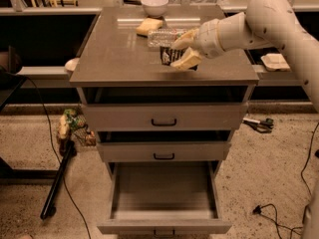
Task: Pick rxbar chocolate from bottom drawer and place on counter
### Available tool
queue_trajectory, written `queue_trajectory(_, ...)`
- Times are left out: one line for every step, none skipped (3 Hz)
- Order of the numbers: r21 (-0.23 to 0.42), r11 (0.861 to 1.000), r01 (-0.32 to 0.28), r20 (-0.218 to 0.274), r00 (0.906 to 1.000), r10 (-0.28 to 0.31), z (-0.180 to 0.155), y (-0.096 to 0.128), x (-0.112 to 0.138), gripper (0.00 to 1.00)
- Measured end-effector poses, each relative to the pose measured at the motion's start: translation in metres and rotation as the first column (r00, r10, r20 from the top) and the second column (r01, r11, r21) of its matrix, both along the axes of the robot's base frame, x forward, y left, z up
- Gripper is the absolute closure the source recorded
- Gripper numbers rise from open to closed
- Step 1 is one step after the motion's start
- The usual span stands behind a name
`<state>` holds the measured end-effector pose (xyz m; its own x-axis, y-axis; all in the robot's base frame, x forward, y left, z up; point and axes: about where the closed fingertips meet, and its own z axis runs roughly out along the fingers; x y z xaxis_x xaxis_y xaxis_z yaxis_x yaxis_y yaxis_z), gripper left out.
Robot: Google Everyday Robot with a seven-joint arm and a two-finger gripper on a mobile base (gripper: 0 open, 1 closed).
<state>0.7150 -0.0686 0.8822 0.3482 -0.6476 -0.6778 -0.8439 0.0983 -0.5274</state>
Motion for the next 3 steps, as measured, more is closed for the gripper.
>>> queue_trajectory(0.053, 0.998, -0.030, 0.016, 0.9995, 0.029, 0.006, 0.024, 0.020, 1.00)
queue_trajectory(0.083, 0.995, -0.058, -0.006, 0.9983, 0.058, -0.003, 0.050, 0.034, 1.00)
queue_trajectory(0.100, 0.991, -0.088, -0.027, 0.9955, 0.091, -0.009, 0.072, 0.041, 0.82)
